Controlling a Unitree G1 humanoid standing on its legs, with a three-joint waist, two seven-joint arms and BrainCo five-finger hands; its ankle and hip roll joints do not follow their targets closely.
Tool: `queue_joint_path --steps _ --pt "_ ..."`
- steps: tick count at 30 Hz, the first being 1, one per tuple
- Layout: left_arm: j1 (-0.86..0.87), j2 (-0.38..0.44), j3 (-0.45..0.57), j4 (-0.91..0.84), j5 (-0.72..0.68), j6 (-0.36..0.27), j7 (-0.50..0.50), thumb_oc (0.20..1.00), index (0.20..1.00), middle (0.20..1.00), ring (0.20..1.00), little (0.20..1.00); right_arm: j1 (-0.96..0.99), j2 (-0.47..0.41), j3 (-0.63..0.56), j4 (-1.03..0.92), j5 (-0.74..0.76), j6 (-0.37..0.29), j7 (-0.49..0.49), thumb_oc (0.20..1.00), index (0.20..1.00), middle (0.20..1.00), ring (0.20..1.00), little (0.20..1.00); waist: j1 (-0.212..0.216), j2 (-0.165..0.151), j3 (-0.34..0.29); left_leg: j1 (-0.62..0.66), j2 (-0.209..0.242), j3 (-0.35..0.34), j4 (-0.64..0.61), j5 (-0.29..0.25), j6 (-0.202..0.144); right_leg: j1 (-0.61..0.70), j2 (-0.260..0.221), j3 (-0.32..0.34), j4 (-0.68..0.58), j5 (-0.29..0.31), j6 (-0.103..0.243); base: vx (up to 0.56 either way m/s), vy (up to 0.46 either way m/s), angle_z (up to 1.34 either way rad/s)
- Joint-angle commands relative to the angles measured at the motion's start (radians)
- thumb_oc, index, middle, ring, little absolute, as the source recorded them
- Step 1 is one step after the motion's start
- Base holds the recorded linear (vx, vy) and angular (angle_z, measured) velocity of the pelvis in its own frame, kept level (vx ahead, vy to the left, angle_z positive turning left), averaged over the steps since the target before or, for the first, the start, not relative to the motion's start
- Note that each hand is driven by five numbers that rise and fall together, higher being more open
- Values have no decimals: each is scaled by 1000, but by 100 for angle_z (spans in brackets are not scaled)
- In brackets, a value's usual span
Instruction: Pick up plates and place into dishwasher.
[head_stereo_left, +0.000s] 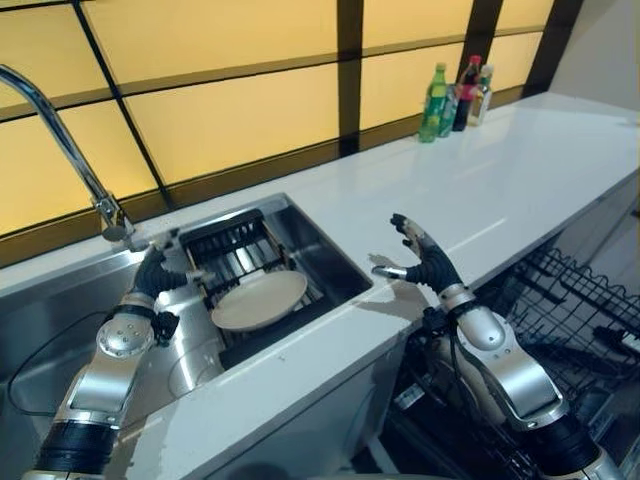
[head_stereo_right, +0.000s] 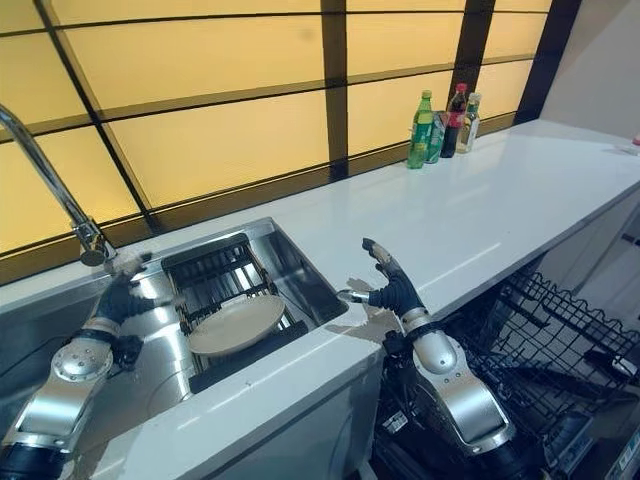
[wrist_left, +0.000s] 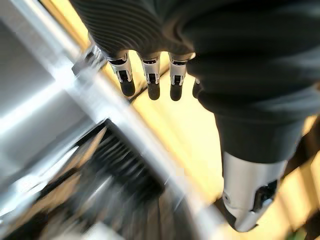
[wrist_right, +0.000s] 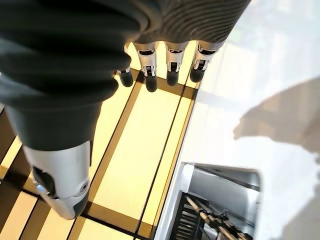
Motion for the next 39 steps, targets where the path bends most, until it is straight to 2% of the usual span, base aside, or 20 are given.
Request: queue_joint_path --steps 1,4,9,13,19,24,27,32,39 --pt "-39 163 -69 31 207 -42 -165 1000 1000 1000 1000 1000 -31 -73 -14 -51 25 -76 -18 1000 1000 1000 1000 1000 -22 0 -22 -69 -43 72 -17 98 20 68 0 9 57 -110 22 20 69 1" --pt "-71 233 -106 22 183 -62 -226 1000 1000 1000 1000 1000 -45 -110 7 -27 47 -86 -49 1000 1000 1000 1000 1000 -28 5 -17 -69 -47 78 -16 95 19 66 -3 13 56 -109 24 23 42 1" --pt "-70 264 -100 13 200 -129 -240 1000 1000 1000 1000 1000 -9 -127 -5 -19 51 -104 -59 1000 1000 1000 1000 1000 -29 7 -20 -73 -48 84 -13 92 20 61 -4 9 55 -110 26 6 6 0" --pt "-51 255 -102 -30 205 -145 -297 1000 1000 1000 1000 1000 10 -130 -10 -19 48 -101 -66 1000 1000 1000 1000 1000 -24 5 -18 -76 -50 80 -11 92 20 59 -5 4 57 -111 26 32 17 1" --pt "-35 243 -104 -20 192 -156 -277 1000 1000 1000 1000 1000 19 -138 -12 -16 58 -93 -75 1000 1000 1000 1000 1000 -25 3 -18 -73 -53 83 -13 89 21 58 -7 6 55 -110 29 38 19 1" --pt "-8 226 -115 -49 207 -187 -354 1000 1000 1000 1000 1000 42 -138 -18 -21 54 -81 -83 1000 1000 1000 1000 1000 -28 3 -13 -75 -50 86 -9 89 21 51 -8 8 63 -110 31 42 25 3" --pt "-10 219 -153 -59 218 -183 -381 1000 1000 1000 1000 1000 42 -157 -16 -15 66 -76 -89 1000 1000 1000 1000 1000 -37 5 -3 -71 -50 91 -8 87 21 49 -9 16 65 -109 31 48 49 2" --pt "6 222 -165 -65 208 -172 -371 1000 1000 1000 1000 1000 67 -167 -24 -17 70 -70 -86 1000 1000 1000 1000 1000 -49 7 4 -64 -50 102 -10 82 21 51 -12 30 56 -105 37 56 40 0" --pt "51 199 -152 -81 220 -189 -350 1000 1000 1000 1000 1000 117 -181 -56 -24 74 -77 -71 1000 1000 1000 1000 1000 -62 8 22 -60 -47 109 -9 81 21 48 -17 42 56 -101 41 44 33 1"
